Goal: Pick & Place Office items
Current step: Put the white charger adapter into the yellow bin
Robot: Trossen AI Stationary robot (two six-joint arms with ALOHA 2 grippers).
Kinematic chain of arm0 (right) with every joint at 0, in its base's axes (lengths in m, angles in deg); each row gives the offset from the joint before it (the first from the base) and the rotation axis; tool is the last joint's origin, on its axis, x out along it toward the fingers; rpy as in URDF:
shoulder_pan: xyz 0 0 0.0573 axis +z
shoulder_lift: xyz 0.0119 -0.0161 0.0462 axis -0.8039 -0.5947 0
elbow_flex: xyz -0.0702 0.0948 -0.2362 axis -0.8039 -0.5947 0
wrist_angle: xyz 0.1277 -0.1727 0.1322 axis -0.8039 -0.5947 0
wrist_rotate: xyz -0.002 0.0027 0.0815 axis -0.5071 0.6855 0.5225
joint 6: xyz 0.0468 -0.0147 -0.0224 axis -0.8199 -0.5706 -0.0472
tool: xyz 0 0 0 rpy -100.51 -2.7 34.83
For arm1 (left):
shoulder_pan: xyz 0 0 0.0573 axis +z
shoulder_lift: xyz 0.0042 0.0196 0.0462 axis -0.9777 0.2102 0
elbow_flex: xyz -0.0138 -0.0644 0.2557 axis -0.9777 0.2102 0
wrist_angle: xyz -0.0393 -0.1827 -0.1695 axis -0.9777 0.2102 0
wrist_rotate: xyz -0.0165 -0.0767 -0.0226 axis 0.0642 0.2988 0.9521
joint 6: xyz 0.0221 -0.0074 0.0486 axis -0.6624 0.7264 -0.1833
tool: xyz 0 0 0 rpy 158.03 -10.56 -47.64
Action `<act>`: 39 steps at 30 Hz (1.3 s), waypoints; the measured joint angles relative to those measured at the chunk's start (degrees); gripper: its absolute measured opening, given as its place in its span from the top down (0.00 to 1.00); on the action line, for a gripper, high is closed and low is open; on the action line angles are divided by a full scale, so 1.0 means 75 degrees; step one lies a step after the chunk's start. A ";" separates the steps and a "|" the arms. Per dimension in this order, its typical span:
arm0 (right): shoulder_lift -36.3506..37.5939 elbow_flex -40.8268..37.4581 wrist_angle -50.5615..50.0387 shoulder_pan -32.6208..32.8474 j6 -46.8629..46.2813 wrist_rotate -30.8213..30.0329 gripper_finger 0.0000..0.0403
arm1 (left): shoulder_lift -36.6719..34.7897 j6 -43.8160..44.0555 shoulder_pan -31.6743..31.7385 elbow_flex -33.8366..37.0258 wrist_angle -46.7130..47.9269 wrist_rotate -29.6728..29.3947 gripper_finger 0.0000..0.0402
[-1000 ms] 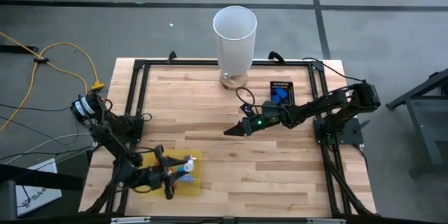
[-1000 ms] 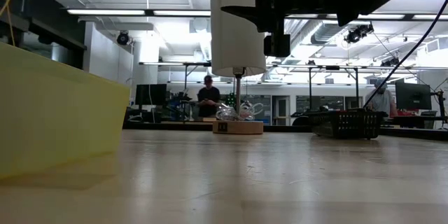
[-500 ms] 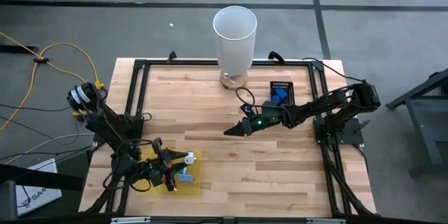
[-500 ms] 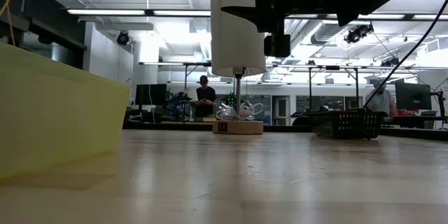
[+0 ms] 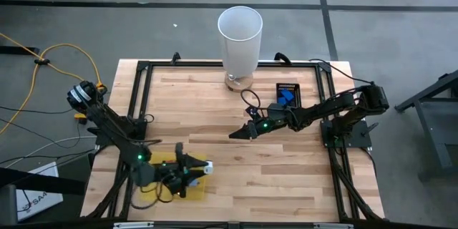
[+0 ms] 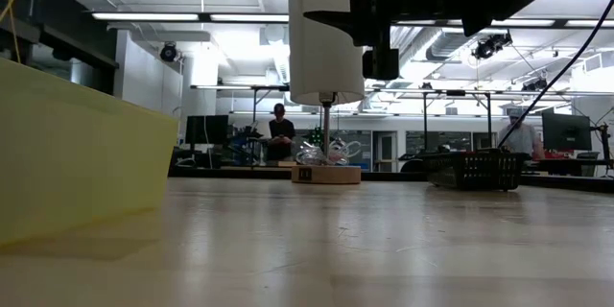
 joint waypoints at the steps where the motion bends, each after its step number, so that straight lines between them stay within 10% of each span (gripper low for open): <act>1: 0.0000 0.0000 0.0003 0.0000 0.0000 0.0000 0.58 | 0.0000 0.0333 0.0059 -0.0105 0.0478 0.0145 0.68; 13: 0.0000 0.0000 -0.0006 -0.0001 0.0000 0.0000 0.58 | -0.0028 0.4224 0.0406 -0.1075 0.5385 0.1868 0.68; 39: 0.0003 0.0000 -0.0178 0.0001 0.0000 0.0000 0.58 | -0.0267 0.9927 0.0450 -0.1138 1.0131 0.4903 0.68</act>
